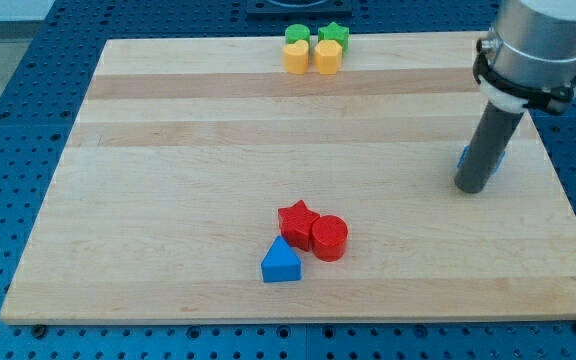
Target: Move blue triangle left side of blue cube
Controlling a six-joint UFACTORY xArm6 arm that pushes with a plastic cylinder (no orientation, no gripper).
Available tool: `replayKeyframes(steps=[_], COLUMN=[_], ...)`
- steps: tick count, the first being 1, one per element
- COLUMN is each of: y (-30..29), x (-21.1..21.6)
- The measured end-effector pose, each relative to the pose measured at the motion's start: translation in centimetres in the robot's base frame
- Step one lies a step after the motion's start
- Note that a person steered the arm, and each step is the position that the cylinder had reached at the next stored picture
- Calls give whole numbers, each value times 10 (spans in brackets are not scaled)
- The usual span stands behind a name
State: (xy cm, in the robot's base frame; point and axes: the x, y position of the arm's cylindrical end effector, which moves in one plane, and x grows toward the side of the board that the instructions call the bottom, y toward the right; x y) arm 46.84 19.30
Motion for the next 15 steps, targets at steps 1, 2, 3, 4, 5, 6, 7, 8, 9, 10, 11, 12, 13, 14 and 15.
replayKeyframes(steps=[1, 2, 3, 4, 5, 6, 7, 8, 9, 10, 11, 12, 13, 14, 15], y=[12, 12, 4, -11, -36, -62, -93, -130, -168, -196, -222, -253, -281, -292, -292], x=[-21, -23, -5, 22, 46, 72, 91, 95, 95, 88, 74, 63, 63, 69, 92])
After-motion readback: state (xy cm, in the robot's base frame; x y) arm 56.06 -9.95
